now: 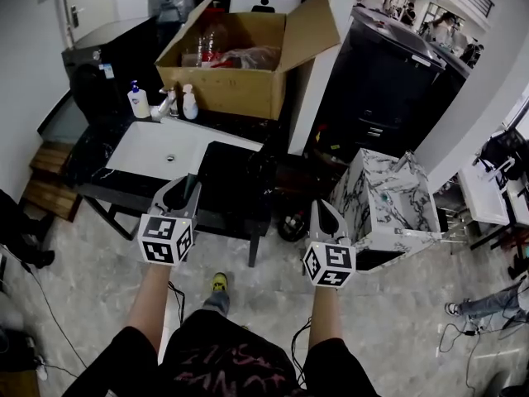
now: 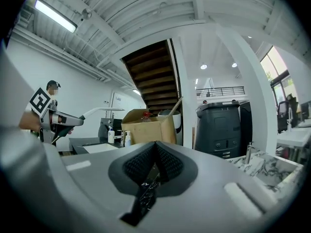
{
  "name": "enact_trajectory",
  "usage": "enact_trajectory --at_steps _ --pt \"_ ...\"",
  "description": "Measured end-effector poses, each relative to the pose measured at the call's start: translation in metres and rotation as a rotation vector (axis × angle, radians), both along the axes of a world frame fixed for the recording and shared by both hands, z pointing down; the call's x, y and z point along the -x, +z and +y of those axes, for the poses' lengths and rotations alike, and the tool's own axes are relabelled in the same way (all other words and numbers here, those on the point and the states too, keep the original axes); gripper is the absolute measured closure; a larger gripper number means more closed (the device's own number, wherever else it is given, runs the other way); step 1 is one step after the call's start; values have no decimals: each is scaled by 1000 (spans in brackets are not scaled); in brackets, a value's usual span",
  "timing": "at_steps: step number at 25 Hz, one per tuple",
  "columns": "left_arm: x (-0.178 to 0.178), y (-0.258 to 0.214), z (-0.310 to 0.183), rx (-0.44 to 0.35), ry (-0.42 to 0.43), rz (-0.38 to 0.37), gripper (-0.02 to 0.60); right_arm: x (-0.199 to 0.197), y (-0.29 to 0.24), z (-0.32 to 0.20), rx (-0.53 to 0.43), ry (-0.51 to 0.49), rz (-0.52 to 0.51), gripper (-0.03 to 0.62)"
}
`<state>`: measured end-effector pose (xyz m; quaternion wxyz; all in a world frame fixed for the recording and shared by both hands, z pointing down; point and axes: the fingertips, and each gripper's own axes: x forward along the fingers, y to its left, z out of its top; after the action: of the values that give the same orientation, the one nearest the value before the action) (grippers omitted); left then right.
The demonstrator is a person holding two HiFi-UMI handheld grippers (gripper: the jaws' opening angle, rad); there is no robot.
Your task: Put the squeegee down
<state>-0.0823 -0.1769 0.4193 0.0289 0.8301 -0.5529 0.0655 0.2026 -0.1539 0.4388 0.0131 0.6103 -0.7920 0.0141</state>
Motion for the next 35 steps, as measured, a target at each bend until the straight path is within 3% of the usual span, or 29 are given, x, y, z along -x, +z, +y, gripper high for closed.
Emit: enact_trajectory --at_steps 24,35 --pt "15 24 -194 61 67 43 485 23 -2 -171 9 60 32 591" --pt "28 41 -257 103 101 79 485 47 3 -231 31 83 39 591"
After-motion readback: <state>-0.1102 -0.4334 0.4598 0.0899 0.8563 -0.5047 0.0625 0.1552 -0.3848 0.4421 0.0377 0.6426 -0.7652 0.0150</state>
